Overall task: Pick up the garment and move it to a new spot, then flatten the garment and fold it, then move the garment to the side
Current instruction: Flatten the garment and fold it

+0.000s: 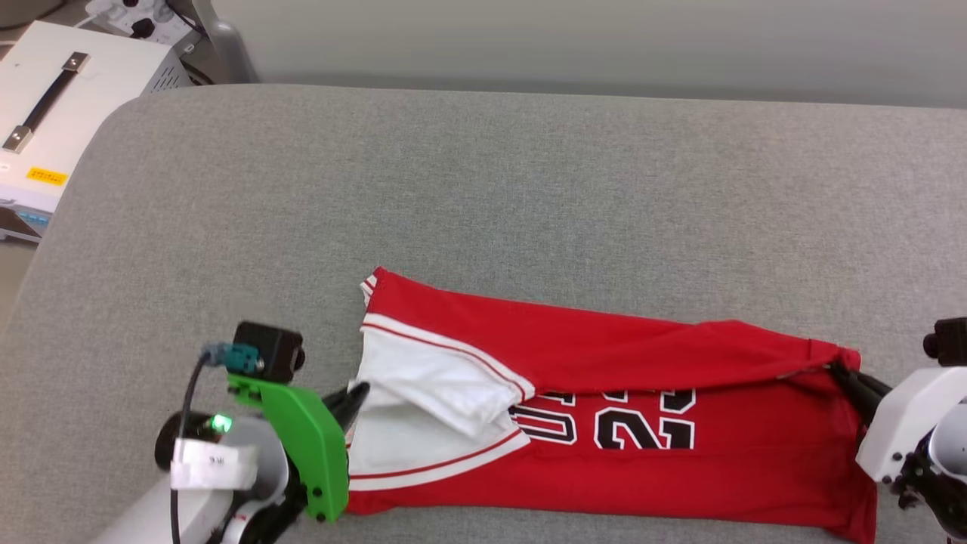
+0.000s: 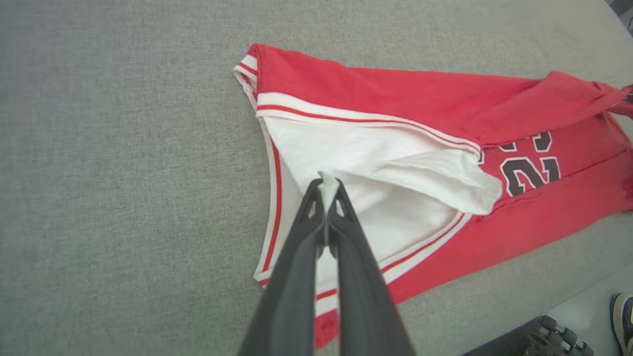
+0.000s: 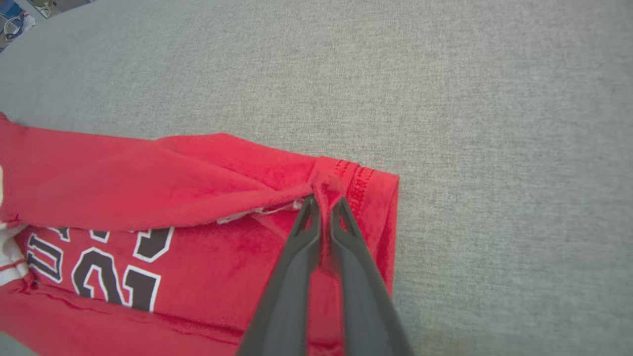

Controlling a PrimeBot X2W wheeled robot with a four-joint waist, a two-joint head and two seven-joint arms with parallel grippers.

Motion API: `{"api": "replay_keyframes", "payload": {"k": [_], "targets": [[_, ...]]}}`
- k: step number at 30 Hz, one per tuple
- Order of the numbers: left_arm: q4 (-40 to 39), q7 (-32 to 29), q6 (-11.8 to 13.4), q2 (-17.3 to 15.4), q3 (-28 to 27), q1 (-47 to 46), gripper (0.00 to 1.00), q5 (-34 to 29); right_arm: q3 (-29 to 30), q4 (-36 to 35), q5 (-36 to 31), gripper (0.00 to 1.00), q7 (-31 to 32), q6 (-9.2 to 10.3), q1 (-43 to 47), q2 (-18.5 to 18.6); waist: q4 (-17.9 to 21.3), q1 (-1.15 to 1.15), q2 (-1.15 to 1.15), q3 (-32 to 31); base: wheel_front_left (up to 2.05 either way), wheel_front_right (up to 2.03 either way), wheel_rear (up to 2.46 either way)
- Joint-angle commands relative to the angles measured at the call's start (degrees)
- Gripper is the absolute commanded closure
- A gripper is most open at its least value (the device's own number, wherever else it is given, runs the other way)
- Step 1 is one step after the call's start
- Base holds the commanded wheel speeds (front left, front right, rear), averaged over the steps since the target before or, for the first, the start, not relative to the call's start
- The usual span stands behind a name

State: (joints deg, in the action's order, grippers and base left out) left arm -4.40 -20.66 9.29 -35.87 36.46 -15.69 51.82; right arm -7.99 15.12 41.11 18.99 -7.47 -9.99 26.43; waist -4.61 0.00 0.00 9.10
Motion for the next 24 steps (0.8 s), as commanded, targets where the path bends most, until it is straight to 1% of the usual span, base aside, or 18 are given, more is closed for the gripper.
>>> {"api": "replay_keyframes", "payload": {"k": [1,4,12,20,21,22,23,24], "targets": [[0.4,0.2,0.3,-0.5,0.4,1.6,1.0,-0.6,-0.4,-0.8,0.5,1.0,0.4,-0.02,1.3,0.6,0.1,0.0,0.0,-0.3,0.0,0.0,0.0],[1.8,0.6,0.4,-0.5,1.3,2.9,1.0,-1.2,-2.2,-2.3,0.3,1.0,1.1,-0.02,3.0,2.1,0.2,0.0,0.0,-0.6,0.0,0.0,0.0],[6.7,1.7,-1.1,1.5,3.4,3.3,1.0,-1.8,-6.8,-4.8,-1.4,1.0,2.1,-0.02,5.3,7.0,0.5,0.0,0.0,-1.3,0.0,0.0,0.0],[10.0,2.1,-2.2,2.9,4.6,2.9,1.0,-1.8,-10.6,-5.1,-2.7,1.0,2.0,-0.02,6.1,10.0,0.5,0.0,0.0,-1.4,0.0,0.0,0.0],[10.3,2.2,-2.3,3.2,4.8,2.9,1.0,-1.8,-10.8,-4.8,-2.7,0.98,2.0,-0.02,6.2,10.1,0.5,0.0,0.0,-1.4,0.0,0.0,0.0],[10.7,2.1,-2.5,3.4,5.0,2.8,1.0,-1.9,-11.1,-4.4,-2.8,0.58,1.9,-0.02,6.2,10.0,0.5,0.0,0.0,-1.4,0.0,0.0,0.0],[10.9,2.0,-2.6,3.6,5.2,2.8,1.0,-1.8,-11.2,-4.0,-2.8,0.0,1.9,-0.02,6.3,9.9,0.5,0.0,0.0,-1.4,0.0,0.0,0.0],[11.3,1.8,-2.7,3.8,5.5,2.8,0.75,-1.8,-11.2,-3.4,-2.4,0.0,2.1,-0.02,6.2,9.6,0.5,0.0,0.0,-1.5,0.0,0.0,0.0]]}}
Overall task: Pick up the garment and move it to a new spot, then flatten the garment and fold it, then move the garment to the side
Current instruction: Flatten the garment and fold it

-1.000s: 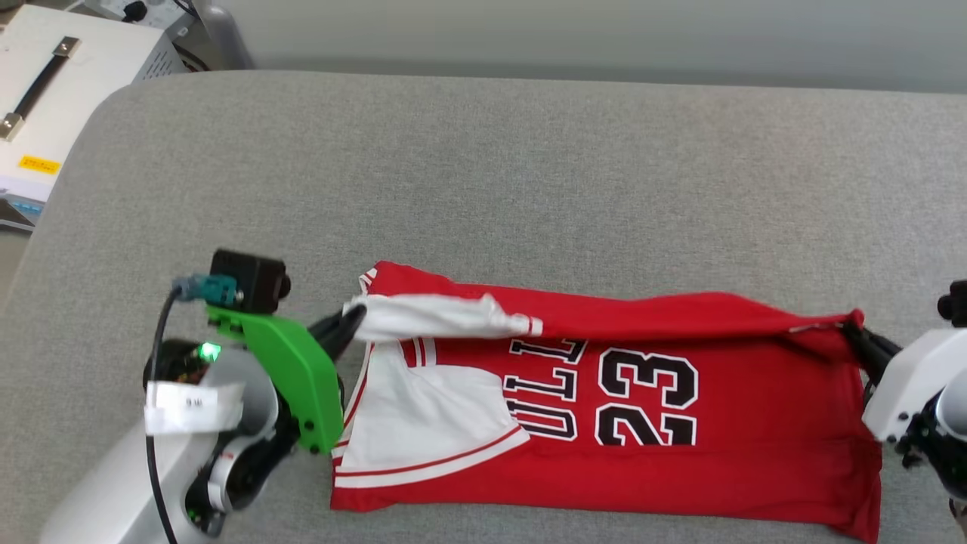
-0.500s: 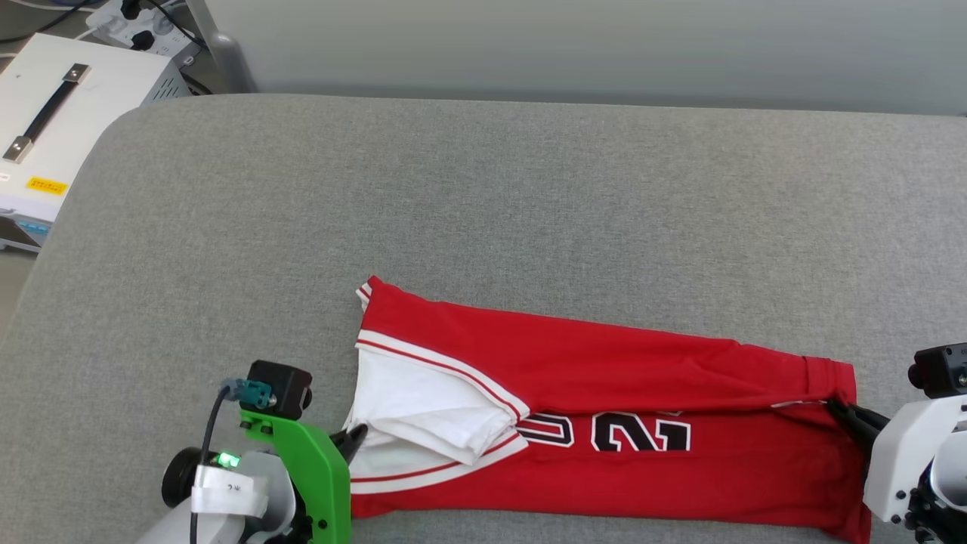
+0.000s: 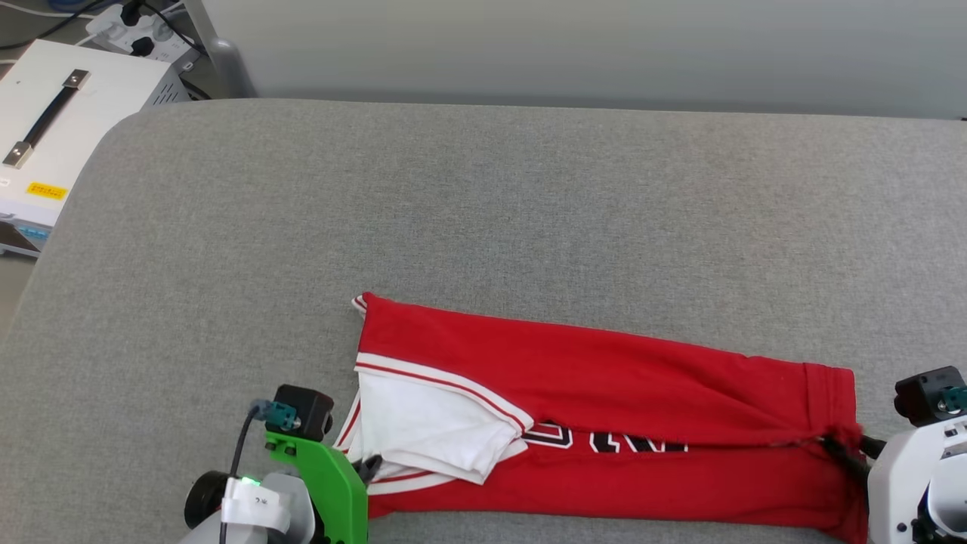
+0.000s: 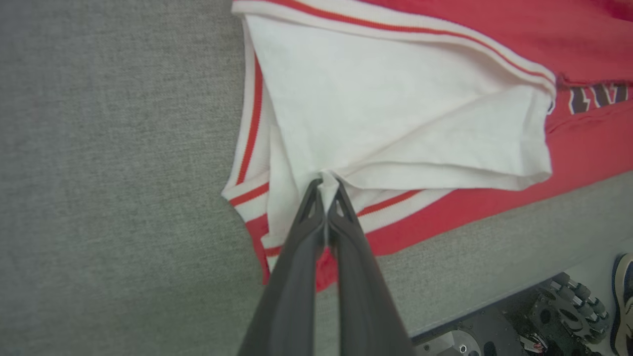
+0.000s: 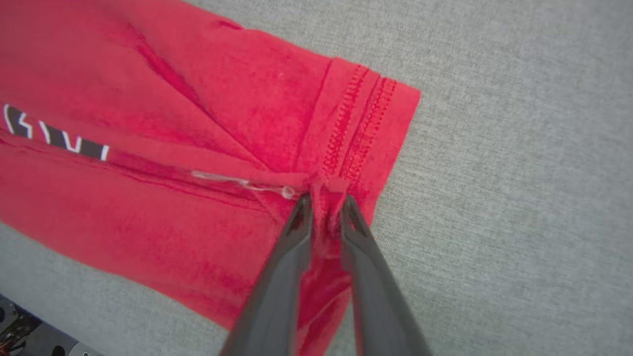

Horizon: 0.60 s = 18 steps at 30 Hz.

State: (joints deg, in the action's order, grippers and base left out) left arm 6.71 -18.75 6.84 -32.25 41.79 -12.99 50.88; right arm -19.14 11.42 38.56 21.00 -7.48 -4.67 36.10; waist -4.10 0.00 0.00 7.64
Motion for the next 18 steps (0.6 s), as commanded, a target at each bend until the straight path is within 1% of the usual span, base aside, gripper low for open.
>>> {"api": "replay_keyframes", "payload": {"k": [1,2,4,6,10,13,14,15,16,18], "targets": [[0.4,-0.3,-0.3,0.3,0.3,0.0,0.05,-0.9,-0.3,0.5,0.3,0.0,0.3,-0.01,0.8,-0.2,0.0,0.0,0.0,-0.1,0.0,0.0,0.0],[0.6,-0.2,-0.3,0.3,0.4,0.0,0.0,-1.1,-0.3,0.7,0.6,0.0,0.5,-0.01,0.8,-0.4,0.1,0.0,0.0,-0.2,0.0,0.0,0.0],[0.8,0.9,0.2,0.6,0.1,-0.2,0.0,-1.4,-0.2,0.8,1.2,0.0,1.1,-0.01,0.6,-0.6,0.2,0.0,0.0,-0.6,0.0,0.0,0.0],[1.0,2.2,0.8,0.5,-0.2,-0.5,0.0,-2.3,0.6,0.8,3.2,0.0,2.2,-0.01,0.7,-1.1,0.3,0.0,0.0,-1.1,0.0,0.0,0.0],[0.4,5.6,1.8,1.6,-1.6,-1.0,0.0,-2.9,3.8,-0.3,5.9,0.0,4.5,-0.01,0.6,-1.0,0.4,0.0,0.0,-2.1,0.0,0.0,0.0],[-0.6,8.3,2.6,2.5,-2.8,-1.2,0.0,-3.1,7.1,-1.6,7.4,0.0,7.0,-0.01,1.1,-1.6,0.4,0.0,0.0,-2.5,0.0,0.0,0.0],[-0.9,9.4,3.1,2.6,-3.3,-1.3,0.0,-3.4,8.6,-2.2,7.7,0.0,7.9,-0.01,1.2,-2.0,0.4,0.0,0.0,-2.6,0.0,0.0,0.0],[-0.7,11.7,5.4,1.8,-3.5,-2.0,0.0,-6.7,12.8,-3.3,7.9,0.0,11.1,-0.01,1.7,-3.9,0.4,0.0,0.0,-2.7,0.0,0.0,0.0],[-0.7,12.6,6.2,1.9,-3.7,-2.2,0.0,-7.4,14.2,-3.8,7.8,0.0,12.6,-0.01,2.0,-4.8,0.3,0.0,0.0,-2.7,0.0,0.0,0.0],[-1.1,14.8,6.7,2.7,-4.5,-2.3,0.0,-7.6,17.3,-5.0,7.4,0.0,14.8,-0.01,2.1,-6.9,0.2,0.0,0.0,-2.5,0.0,0.0,0.0]]}}
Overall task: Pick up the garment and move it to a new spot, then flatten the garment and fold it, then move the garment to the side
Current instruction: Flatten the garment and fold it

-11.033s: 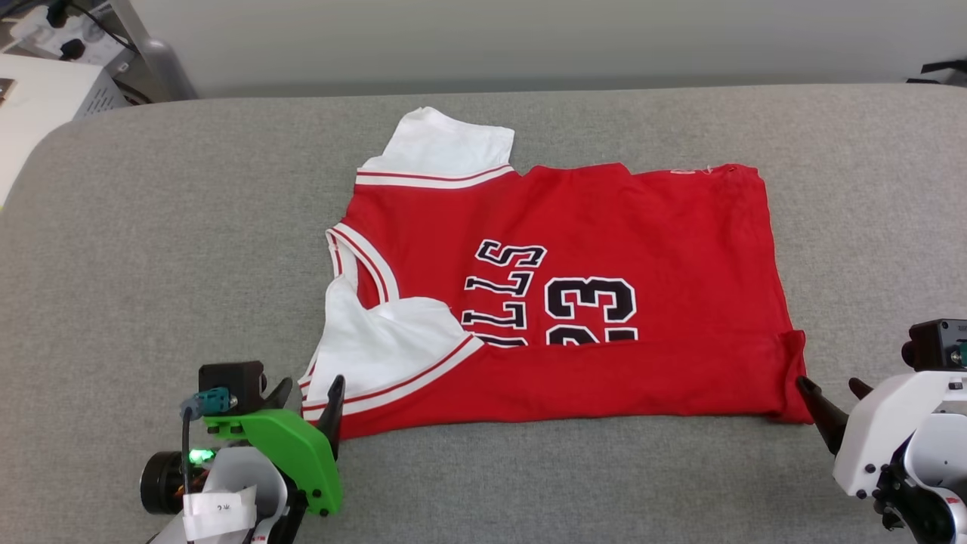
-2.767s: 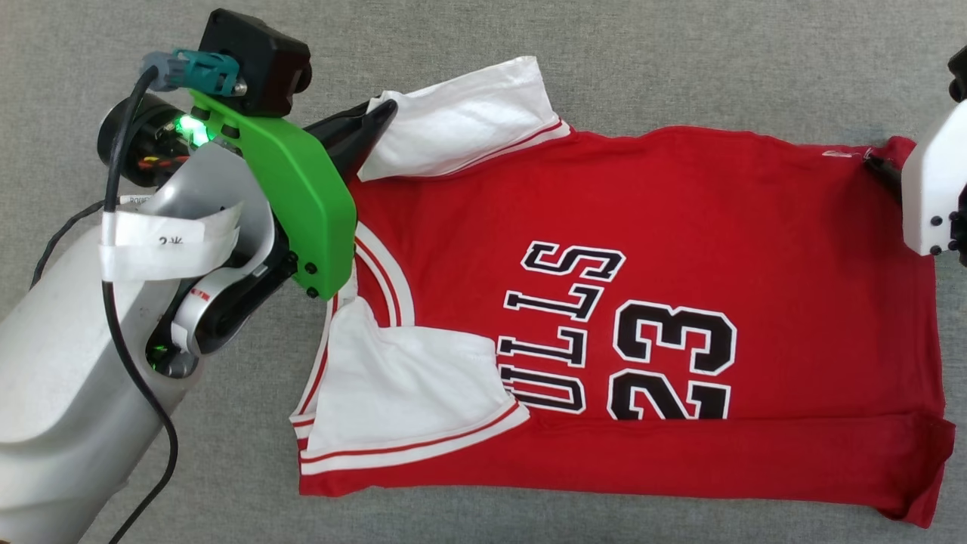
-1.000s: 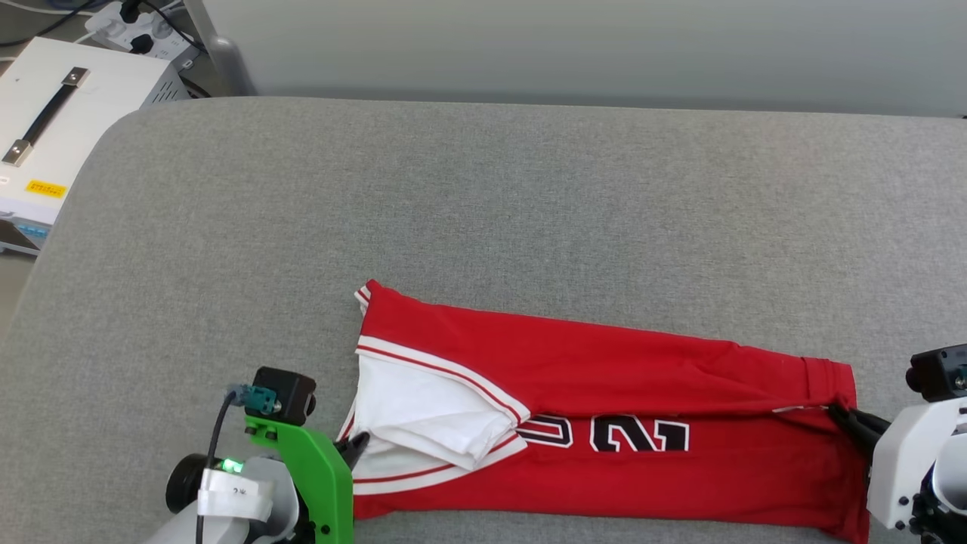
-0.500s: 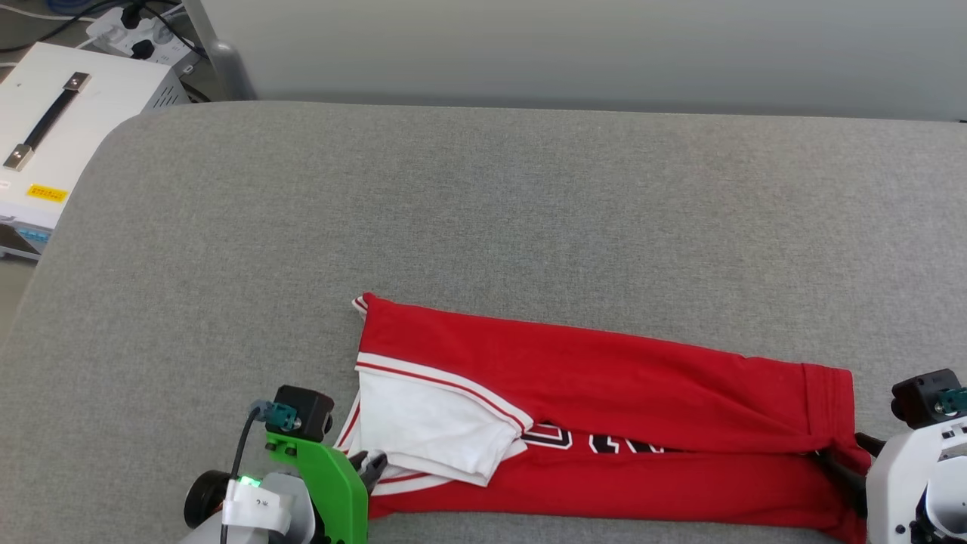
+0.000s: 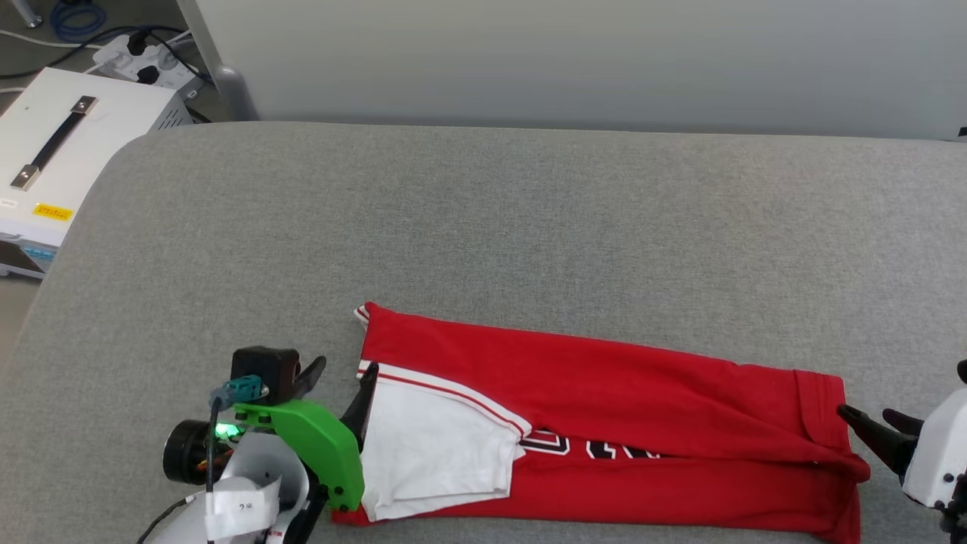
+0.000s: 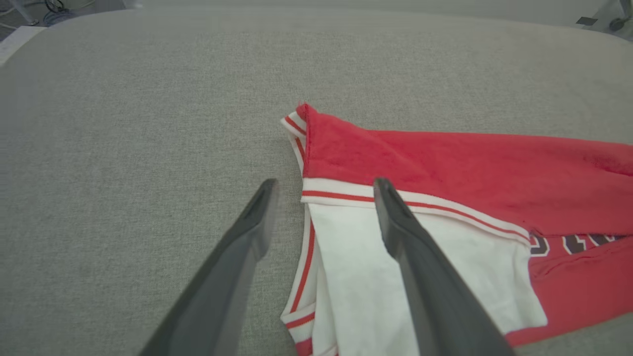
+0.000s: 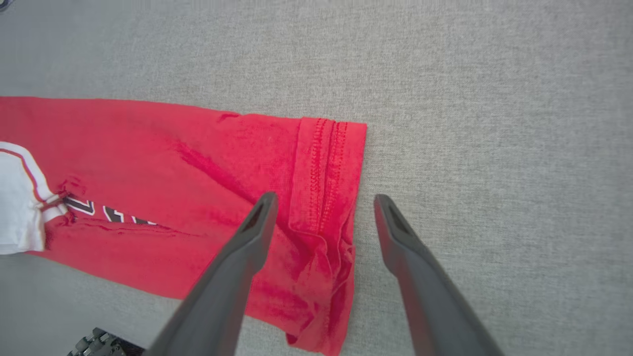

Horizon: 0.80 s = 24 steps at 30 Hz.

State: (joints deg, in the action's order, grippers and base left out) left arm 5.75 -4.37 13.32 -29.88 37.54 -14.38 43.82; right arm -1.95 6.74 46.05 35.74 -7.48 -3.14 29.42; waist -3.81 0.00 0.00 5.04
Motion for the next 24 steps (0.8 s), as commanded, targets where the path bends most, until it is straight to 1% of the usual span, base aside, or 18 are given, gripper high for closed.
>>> {"api": "replay_keyframes", "payload": {"k": [1,4,8,10,13,16,19,24], "targets": [[-0.3,1.6,0.4,0.6,-0.6,-1.1,0.0,-0.8,1.5,-0.8,-0.5,0.0,1.0,-0.01,0.6,-1.3,-0.1,0.0,0.0,0.2,0.0,0.0,0.0],[0.1,6.3,0.6,0.7,-1.0,-1.7,0.0,-3.3,5.7,-1.8,-2.9,0.0,4.6,-0.01,0.8,-5.1,-0.3,0.0,0.0,0.6,0.0,0.0,0.0],[1.4,13.7,0.8,1.3,-2.3,-2.2,0.0,-5.6,11.7,-1.4,-7.4,0.0,8.7,-0.01,0.7,-11.3,-0.8,0.0,0.0,1.7,0.0,0.0,0.0],[2.0,16.0,0.6,1.4,-2.5,-2.3,0.0,-6.6,14.4,-1.0,-9.2,0.0,9.9,-0.01,0.4,-13.9,-1.1,0.0,0.0,2.1,0.0,0.0,0.0],[3.2,18.1,0.9,1.4,-3.1,-2.4,0.0,-8.6,18.1,-0.5,-12.3,0.0,11.5,-0.01,-0.3,-17.5,-1.6,0.0,0.0,3.0,0.0,0.0,0.0],[4.7,18.6,1.8,0.5,-2.4,-2.6,0.0,-12.0,20.6,0.4,-14.1,0.0,12.6,-0.01,-0.9,-19.8,-1.9,0.0,0.0,3.7,0.0,0.0,0.0],[5.2,18.9,1.8,1.2,-3.1,-2.6,0.0,-11.9,22.2,1.8,-15.4,0.0,13.0,-0.01,-1.3,-21.4,-2.2,0.0,0.0,4.2,0.0,0.0,0.0],[5.2,19.2,1.6,1.6,-4.5,-2.5,0.0,-11.8,22.3,4.5,-15.6,0.0,12.6,-0.01,-1.6,-22.8,-2.3,0.0,0.0,5.1,0.0,0.0,0.0]]}}
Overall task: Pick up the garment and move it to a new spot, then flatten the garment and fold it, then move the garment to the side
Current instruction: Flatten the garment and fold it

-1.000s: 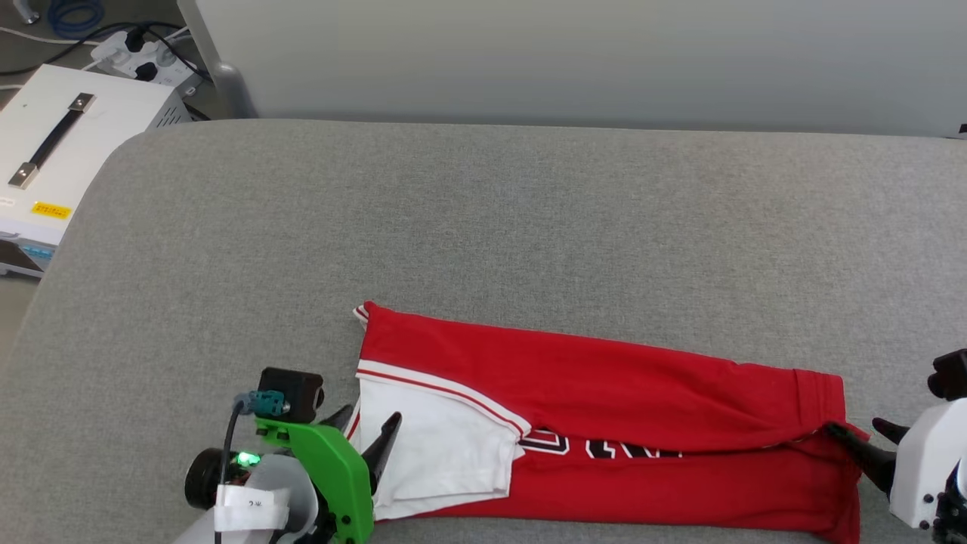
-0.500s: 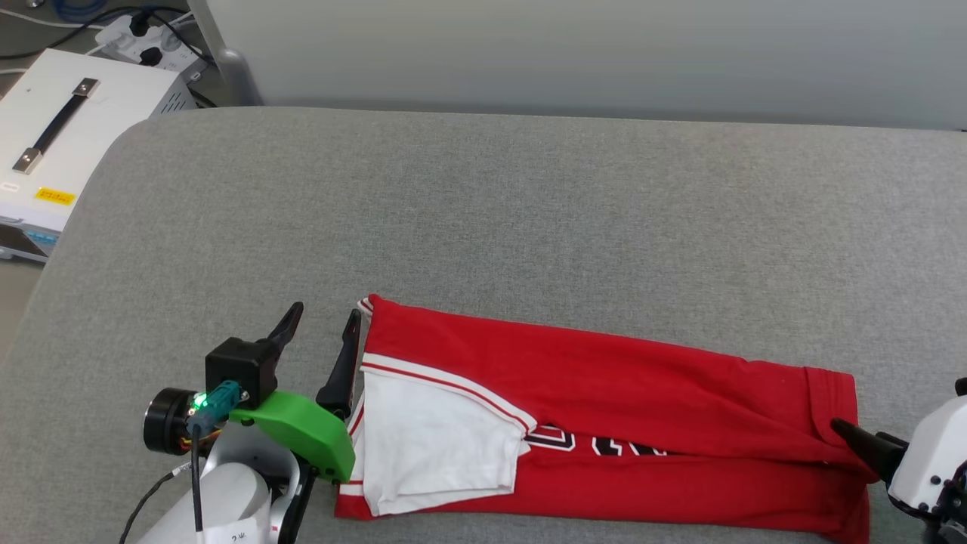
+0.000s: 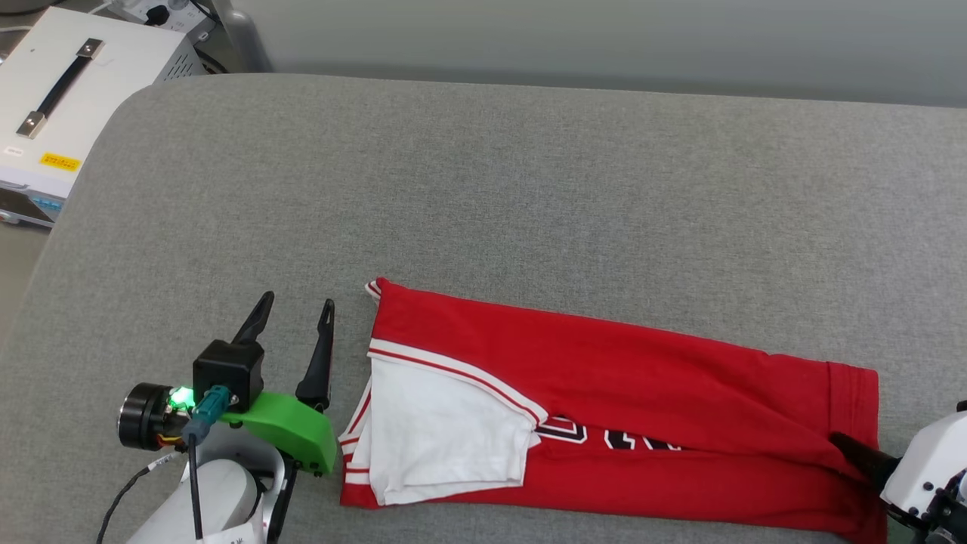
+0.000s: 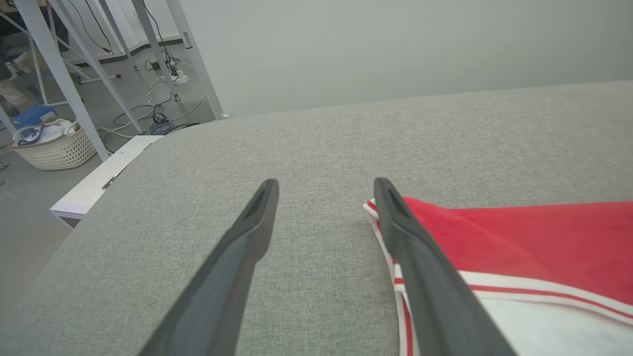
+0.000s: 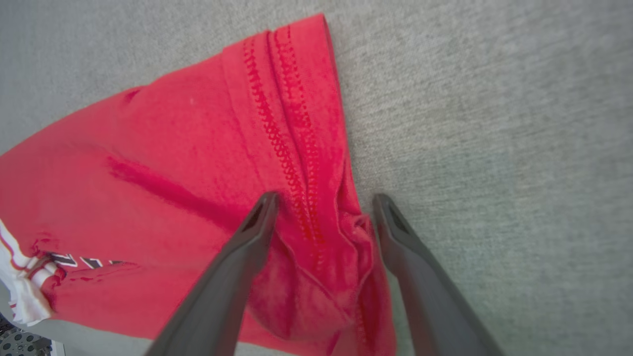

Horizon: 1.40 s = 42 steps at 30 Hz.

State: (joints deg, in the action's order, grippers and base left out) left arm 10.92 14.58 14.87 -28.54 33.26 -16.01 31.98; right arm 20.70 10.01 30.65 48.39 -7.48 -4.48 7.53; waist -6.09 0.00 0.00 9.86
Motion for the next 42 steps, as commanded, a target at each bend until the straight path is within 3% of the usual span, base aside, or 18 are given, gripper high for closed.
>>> {"api": "replay_keyframes", "payload": {"k": [1,19,20,22,23,42], "targets": [[0.1,0.3,-0.1,0.4,-0.5,-0.9,0.0,-0.1,-0.5,1.8,-0.2,0.0,-0.1,-0.01,-0.4,-1.1,-0.1,0.0,0.0,0.4,0.0,0.0,0.0],[1.1,0.4,-1.8,2.1,-2.9,-0.6,0.0,-0.8,-11.1,6.3,6.1,0.0,-2.2,-0.01,-1.4,-1.4,0.2,0.0,0.0,0.9,0.0,0.0,0.0],[1.2,0.4,-1.9,2.2,-3.0,-0.6,0.0,-0.8,-11.2,6.5,6.1,0.22,-2.3,-0.01,-1.3,-1.2,0.2,0.0,0.0,0.8,0.0,0.0,0.0],[1.4,0.4,-2.0,2.3,-3.2,-0.4,0.0,-1.0,-11.6,6.9,5.9,0.88,-2.9,-0.01,-1.2,-0.4,0.2,0.0,0.0,0.5,0.0,0.0,0.0],[1.5,0.4,-2.1,2.4,-3.3,-0.3,0.0,-1.0,-11.7,7.1,5.9,1.0,-3.3,-0.01,-1.1,0.1,0.2,0.0,0.0,0.3,0.0,0.0,0.0],[2.7,0.4,-3.0,3.0,-4.3,2.1,0.0,-1.5,-9.0,10.3,5.0,1.0,-15.9,-0.01,0.0,12.1,1.4,0.0,0.0,-3.1,0.0,0.0,0.0]]}}
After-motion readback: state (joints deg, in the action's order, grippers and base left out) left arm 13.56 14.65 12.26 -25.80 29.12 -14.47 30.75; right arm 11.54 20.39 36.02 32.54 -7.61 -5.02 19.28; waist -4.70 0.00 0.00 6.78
